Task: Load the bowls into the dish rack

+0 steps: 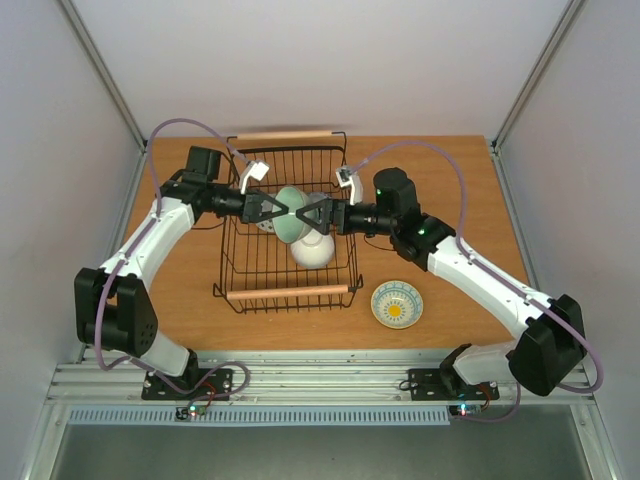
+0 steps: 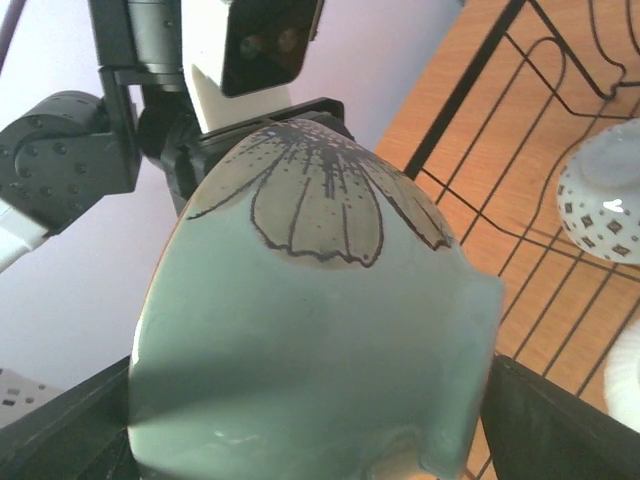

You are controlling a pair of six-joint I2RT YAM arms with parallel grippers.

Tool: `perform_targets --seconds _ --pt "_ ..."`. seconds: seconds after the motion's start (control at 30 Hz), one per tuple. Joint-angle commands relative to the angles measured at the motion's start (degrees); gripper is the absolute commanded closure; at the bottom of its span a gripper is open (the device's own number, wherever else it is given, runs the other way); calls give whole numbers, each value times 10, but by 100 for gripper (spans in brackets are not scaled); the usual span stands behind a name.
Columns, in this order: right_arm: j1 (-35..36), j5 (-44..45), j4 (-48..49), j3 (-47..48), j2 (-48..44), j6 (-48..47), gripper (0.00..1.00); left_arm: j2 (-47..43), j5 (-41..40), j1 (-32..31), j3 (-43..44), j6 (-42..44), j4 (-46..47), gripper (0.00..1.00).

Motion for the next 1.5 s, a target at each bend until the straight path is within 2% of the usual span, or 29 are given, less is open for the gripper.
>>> perform_targets --seconds 0.0,0.1,0.17,0.37,0.4,0.5,0.57,0.67,0.77,0.9,1.07,1.37,1.47 --pt "-5 -37 42 -5 14 16 17 -11 74 4 17 -15 36 99" --pt "-5 -60 67 -5 19 25 30 -10 76 3 17 -15 33 99" --pt "-5 -67 74 -5 21 28 42 -10 76 3 17 -15 32 99" --pt "-5 -71 72 0 21 19 96 -10 74 3 20 -15 28 100" --pt "-5 -65 64 1 20 15 98 -10 69 3 20 -15 27 100" --pt "-5 -47 29 13 20 -5 99 -13 31 3 21 -16 26 98" --pt "-5 -29 -3 21 16 -24 99 -18 -6 3 21 -19 28 80" --pt "-5 -6 -41 32 10 -53 99 -29 -78 3 20 -21 33 46" --pt "-4 30 -92 53 9 -82 99 -48 -169 3 12 -26 46 31" --pt "-2 61 -156 87 31 -134 99 -77 -308 4 -1 -32 72 24" --pt "35 135 -267 181 101 -197 99 -108 -449 5 -11 -39 95 23" --pt "124 334 -416 366 253 -277 99 -136 -613 38 -19 -62 115 20" --pt "146 400 -446 409 295 -294 99 -143 -669 59 -24 -95 124 19"
